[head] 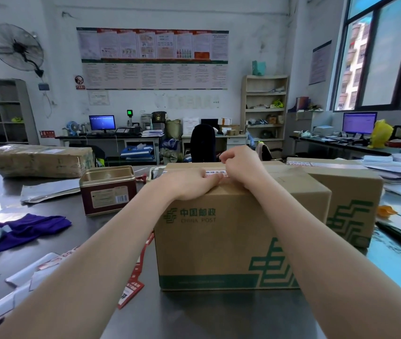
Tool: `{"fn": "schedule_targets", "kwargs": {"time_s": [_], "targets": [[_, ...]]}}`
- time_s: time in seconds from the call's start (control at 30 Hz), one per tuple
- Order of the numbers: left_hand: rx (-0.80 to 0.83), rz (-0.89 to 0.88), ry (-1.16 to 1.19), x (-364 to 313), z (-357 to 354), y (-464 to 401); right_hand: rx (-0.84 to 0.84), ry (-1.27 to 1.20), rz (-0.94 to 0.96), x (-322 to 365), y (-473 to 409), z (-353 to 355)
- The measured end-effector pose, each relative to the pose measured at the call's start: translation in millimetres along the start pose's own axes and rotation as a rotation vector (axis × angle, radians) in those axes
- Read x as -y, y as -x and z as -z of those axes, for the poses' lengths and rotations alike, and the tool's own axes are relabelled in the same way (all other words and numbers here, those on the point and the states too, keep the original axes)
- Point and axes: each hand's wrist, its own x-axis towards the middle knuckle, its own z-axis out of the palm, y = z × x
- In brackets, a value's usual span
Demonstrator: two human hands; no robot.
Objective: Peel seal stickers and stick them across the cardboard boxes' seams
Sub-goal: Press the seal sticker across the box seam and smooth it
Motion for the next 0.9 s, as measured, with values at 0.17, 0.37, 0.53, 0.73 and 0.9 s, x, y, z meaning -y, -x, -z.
{"fn": "schedule_targets", "kwargs": {"time_s": [0.17, 0.37, 0.53, 0.73, 0.9], "targets": [[-0.264, -0.012, -0.098, 13.1, -1.3, 20.0, 0.201, 0.403, 0.151, 9.4, 3.2, -9.6], [-0.543, 0.007, -0.073, 8.7, -5.6, 29.4, 0.078, 0.574, 0.197, 16.5, 15.3, -10.0], [-0.603, 0.033, 0.039, 8.1, -5.0, 32.8, -0.039, 0.59, 0.219, 20.2, 35.1, -8.8], [-0.625, 0.064, 0.551, 29.9, 5.0, 43.8, -0.076, 0.391, 0.361, 28.2, 67.0, -19.8], [-0.694, 0.189, 0.799, 68.3, -9.9, 73.7, -0.149, 0.21, 0.721, 49.7, 95.7, -61.4]]}}
